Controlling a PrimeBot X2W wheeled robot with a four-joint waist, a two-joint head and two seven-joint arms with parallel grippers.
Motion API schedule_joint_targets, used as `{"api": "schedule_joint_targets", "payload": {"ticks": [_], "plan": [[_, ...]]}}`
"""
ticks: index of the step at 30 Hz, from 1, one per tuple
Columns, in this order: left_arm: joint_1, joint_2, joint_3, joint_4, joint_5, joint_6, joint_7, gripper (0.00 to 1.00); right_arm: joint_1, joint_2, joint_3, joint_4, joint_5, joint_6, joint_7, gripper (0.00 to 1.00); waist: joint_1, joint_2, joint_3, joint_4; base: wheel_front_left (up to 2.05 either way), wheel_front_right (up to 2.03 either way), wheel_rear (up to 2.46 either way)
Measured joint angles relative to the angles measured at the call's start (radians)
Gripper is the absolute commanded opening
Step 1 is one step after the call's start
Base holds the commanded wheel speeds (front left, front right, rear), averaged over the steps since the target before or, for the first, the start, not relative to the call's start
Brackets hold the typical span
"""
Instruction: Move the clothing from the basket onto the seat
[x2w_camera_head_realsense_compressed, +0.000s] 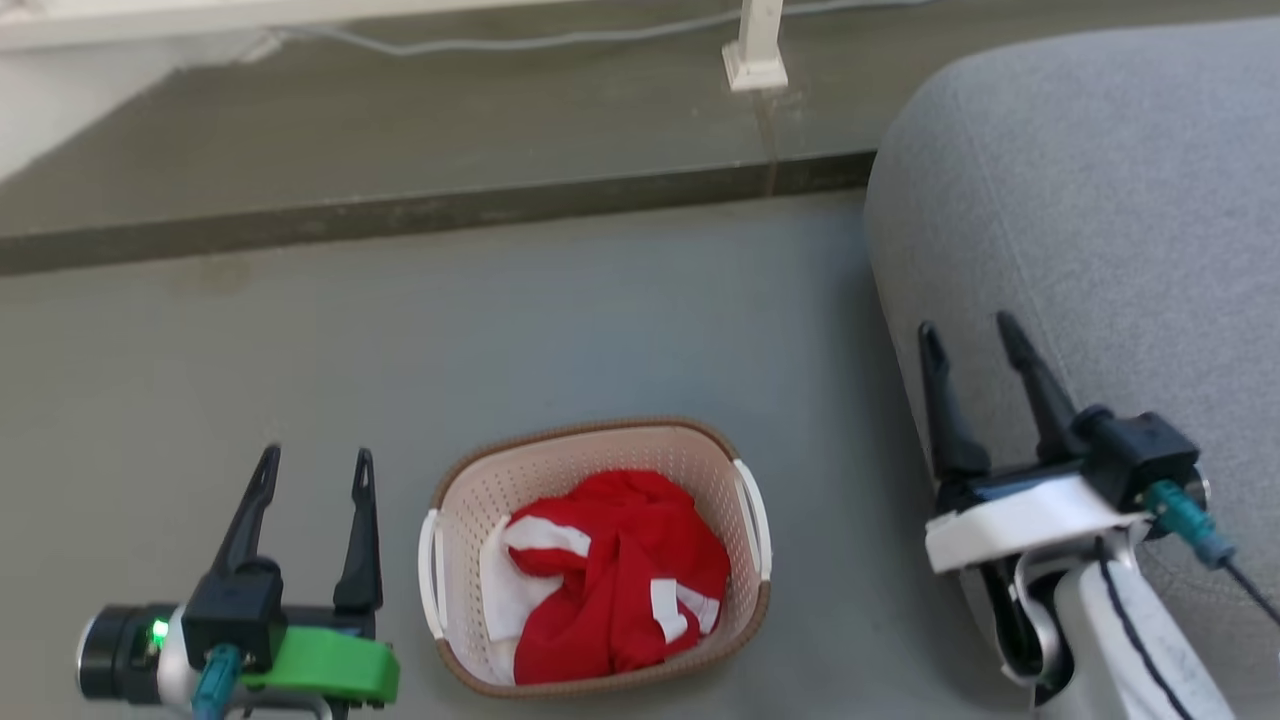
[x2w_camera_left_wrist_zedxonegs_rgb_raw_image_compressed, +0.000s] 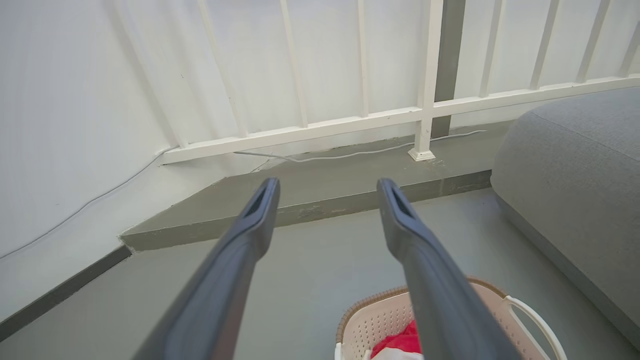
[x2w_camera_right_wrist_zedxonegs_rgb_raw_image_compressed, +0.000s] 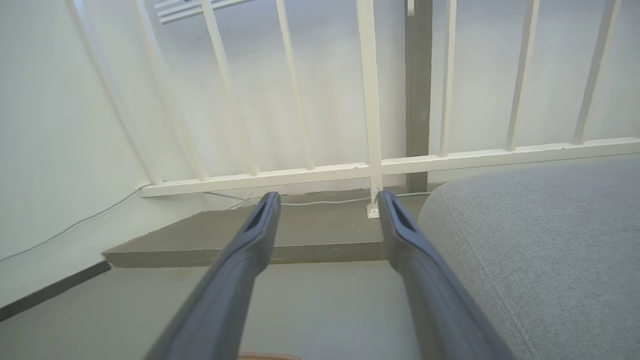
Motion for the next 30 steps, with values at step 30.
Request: {"api": "schedule_joint_targets", "payload": {"ticks": [30], "plan": [[-0.382, 0.013, -0.122, 0.363, 0.072, -0.087, 0.033, 1.0, -0.314, -0.005, -0.126, -0.105, 0.016, -0.042, -0.003, 1.0, 0.0001, 0.0, 0.413, -0.054, 0.0, 0.0, 0.0]]}}
